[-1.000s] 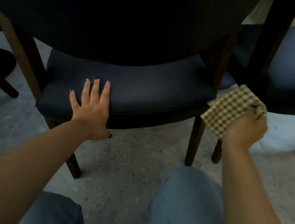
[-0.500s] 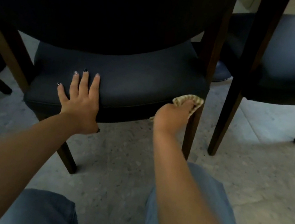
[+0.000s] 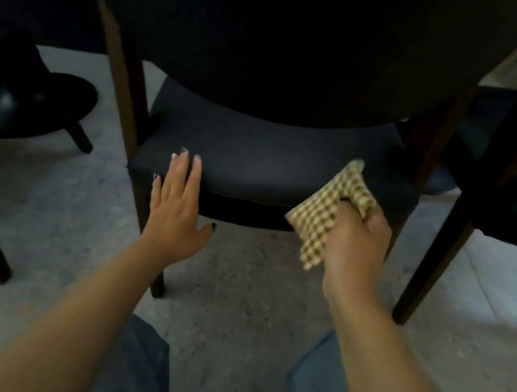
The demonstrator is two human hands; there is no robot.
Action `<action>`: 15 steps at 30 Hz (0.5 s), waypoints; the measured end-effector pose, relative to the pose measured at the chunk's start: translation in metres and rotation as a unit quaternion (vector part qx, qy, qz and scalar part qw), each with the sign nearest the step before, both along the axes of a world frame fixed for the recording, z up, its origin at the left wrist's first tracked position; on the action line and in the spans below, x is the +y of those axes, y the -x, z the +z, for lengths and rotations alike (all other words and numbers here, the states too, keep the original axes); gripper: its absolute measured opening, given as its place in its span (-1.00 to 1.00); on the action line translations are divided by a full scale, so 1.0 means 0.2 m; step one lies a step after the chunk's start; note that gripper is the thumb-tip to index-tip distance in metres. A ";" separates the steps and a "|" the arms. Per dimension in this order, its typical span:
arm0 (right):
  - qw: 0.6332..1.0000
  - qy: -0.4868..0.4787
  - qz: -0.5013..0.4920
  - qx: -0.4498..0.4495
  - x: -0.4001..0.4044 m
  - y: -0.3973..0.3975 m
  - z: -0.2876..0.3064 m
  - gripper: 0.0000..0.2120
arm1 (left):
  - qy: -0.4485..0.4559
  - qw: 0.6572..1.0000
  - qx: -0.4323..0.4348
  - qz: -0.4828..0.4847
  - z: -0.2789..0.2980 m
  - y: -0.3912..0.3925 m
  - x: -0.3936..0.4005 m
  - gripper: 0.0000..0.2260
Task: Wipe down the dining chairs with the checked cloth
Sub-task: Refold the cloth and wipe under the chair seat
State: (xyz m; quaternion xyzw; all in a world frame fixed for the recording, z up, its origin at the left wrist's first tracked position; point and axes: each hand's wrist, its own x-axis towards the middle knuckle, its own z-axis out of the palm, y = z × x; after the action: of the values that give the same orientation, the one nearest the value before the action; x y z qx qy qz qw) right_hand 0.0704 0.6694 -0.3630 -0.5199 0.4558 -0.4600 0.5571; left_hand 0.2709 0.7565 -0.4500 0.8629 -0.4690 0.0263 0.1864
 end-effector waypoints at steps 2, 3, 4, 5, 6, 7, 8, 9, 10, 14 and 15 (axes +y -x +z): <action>0.944 0.266 0.091 0.171 0.05 -0.10 -0.04 -0.59 | 0.115 0.974 0.126 0.149 -0.06 -0.02 0.07 0.05; 0.893 0.347 0.149 0.245 0.06 -0.17 -0.09 -0.55 | 0.166 0.935 0.214 0.229 -0.08 -0.05 0.11 0.02; 0.854 0.380 0.196 0.297 0.07 -0.23 -0.17 -0.50 | 0.205 0.884 0.300 0.293 -0.10 -0.08 0.15 -0.02; 0.833 0.383 0.226 0.329 0.08 -0.28 -0.25 -0.45 | 0.227 0.835 0.374 0.334 -0.11 -0.11 0.19 -0.09; 0.825 0.382 0.234 0.345 0.09 -0.34 -0.33 -0.41 | 0.235 0.794 0.435 0.354 -0.12 -0.12 0.22 -0.18; 0.824 0.386 0.218 0.353 0.11 -0.39 -0.40 -0.41 | 0.243 0.758 0.490 0.355 -0.12 -0.13 0.24 -0.29; 0.829 0.393 0.182 0.354 0.13 -0.45 -0.46 -0.42 | 0.260 0.723 0.538 0.346 -0.11 -0.14 0.25 -0.38; 0.839 0.394 0.135 0.351 0.16 -0.51 -0.51 -0.44 | 0.284 0.689 0.576 0.336 -0.10 -0.14 0.27 -0.45; 0.850 0.384 0.092 0.348 0.20 -0.57 -0.53 -0.44 | 0.307 0.659 0.601 0.331 -0.09 -0.15 0.28 -0.50; 0.851 0.392 0.078 0.341 0.36 -0.89 -0.50 -0.40 | 0.377 0.591 0.621 0.350 -0.02 -0.21 0.28 -0.58; 0.831 0.421 0.104 0.349 0.37 -0.95 -0.50 -0.42 | 0.385 0.592 0.616 0.348 -0.01 -0.23 0.28 -0.58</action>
State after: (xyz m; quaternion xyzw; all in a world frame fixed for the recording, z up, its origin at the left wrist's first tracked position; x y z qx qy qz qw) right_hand 0.2612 0.7436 -0.4623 -0.8742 0.3254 -0.3350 0.1328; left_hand 0.3166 0.8125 -0.4514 0.6185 0.1480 -0.2707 0.7227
